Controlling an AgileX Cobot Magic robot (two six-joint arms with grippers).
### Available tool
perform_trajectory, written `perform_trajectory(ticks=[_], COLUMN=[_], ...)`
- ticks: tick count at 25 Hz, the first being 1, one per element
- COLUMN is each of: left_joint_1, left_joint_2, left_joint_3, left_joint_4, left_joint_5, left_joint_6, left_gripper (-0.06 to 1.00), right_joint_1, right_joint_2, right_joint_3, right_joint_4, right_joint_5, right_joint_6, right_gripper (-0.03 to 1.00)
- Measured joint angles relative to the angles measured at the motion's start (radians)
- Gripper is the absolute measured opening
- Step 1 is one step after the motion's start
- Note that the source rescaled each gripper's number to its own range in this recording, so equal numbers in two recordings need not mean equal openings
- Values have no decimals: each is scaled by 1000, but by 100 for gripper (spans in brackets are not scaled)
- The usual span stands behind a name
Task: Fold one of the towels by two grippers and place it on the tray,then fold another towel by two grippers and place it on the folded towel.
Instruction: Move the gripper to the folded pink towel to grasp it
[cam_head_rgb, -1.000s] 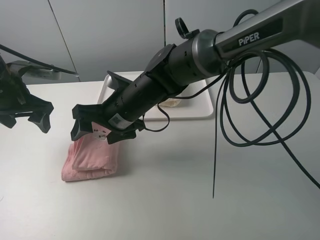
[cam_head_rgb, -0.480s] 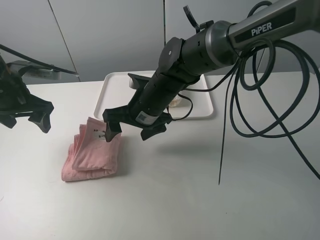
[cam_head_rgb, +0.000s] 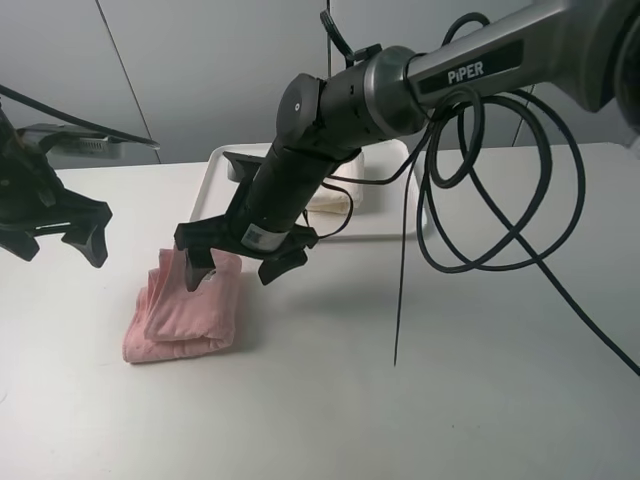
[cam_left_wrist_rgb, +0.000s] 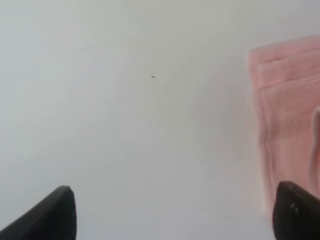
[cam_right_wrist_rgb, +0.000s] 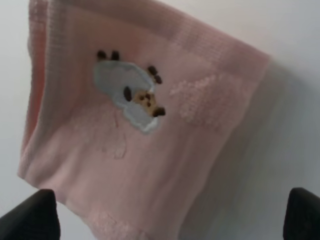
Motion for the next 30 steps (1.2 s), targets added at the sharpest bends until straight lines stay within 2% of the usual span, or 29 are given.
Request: perform_trajectory(ticks=[7,13,19,22,26,30], left_joint_1=[0,0,0,0,0,0], left_joint_2=[0,0,0,0,0,0], left_joint_3=[-7,-11,-14,-14,-14,-14], left_joint_4=[-4,-4,-4,-4,-4,-4], left_joint_5=[12,12,12,12,12,12], left_joint_6=[7,9,11,13,18,22], left_gripper=[100,100,100,100,100,100], right_joint_1=[27,27,27,27,28,28], right_joint_2=[70,92,135,138,138,142], right_joint_3=[-76,-94,-107,-107,-109,-112], right_joint_4=[-16,-21,-21,-16,-11,2], right_joint_5=[27,32,45,43,34,33], right_joint_6=[30,36,36,36,31,29], right_gripper=[94,88,87,76,54,48])
